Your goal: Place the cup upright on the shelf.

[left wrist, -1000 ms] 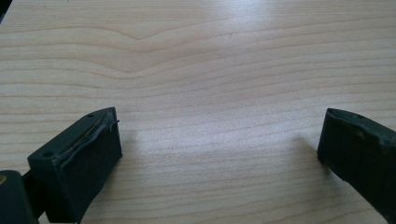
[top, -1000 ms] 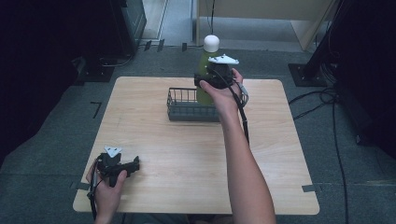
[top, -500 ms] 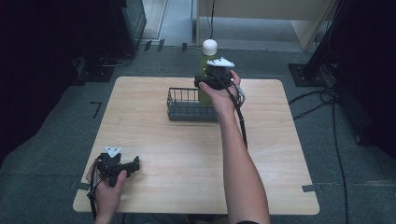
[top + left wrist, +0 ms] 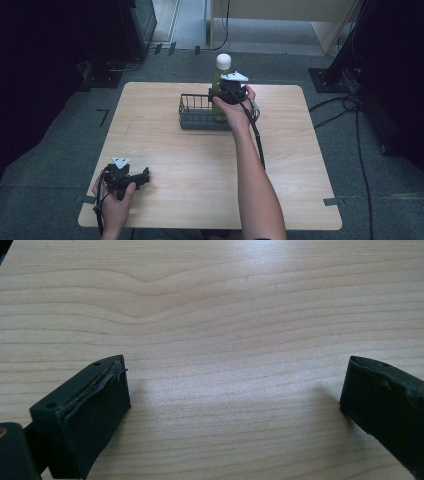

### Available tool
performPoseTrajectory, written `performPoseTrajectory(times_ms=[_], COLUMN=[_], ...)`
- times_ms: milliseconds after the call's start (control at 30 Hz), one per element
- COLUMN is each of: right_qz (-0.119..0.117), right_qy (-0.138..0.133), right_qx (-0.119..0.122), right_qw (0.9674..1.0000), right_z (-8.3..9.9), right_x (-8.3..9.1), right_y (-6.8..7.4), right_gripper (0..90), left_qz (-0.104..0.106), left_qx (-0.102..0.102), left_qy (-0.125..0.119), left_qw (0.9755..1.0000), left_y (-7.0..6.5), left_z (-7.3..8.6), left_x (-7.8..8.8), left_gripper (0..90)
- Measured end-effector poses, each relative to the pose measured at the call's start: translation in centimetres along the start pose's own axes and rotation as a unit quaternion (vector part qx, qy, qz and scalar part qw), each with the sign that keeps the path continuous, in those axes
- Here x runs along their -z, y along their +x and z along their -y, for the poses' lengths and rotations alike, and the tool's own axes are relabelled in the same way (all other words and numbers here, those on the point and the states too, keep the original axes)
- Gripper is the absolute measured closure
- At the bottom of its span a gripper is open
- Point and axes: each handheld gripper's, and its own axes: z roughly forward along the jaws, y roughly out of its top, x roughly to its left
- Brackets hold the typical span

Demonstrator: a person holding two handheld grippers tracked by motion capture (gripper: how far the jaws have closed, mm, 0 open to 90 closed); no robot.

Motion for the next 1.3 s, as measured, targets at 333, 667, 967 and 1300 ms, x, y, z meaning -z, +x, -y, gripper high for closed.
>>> performPoseTrajectory(times_ms=[333,667,967,1300], right_qz=[-0.007,-0.011,-0.023,-0.028], right_qy=[0.004,0.011,0.015,0.02], right_qx=[-0.022,-0.023,-0.014,-0.016], right_qw=[0.9997,0.9996,0.9995,0.9993], right_z=[0.1,0.6,1.6,4.3], right_x=[0.5,1.9,4.0,7.3], right_y=[-0.2,-0.5,-1.0,-2.1], right_gripper=[12.6,6.8,0.0,0.0], left_qz=[0.0,0.0,0.0,0.0], left_qx=[0.0,0.0,0.0,0.0], left_qy=[0.0,0.0,0.0,0.0], left_qw=[1.0,1.0,1.0,1.0], left_y=[0.0,0.0,0.0,0.0], left_z=[0.0,0.0,0.0,0.0], left_x=[0.0,0.0,0.0,0.0], left_gripper=[0.0,0.0,0.0,0.0])
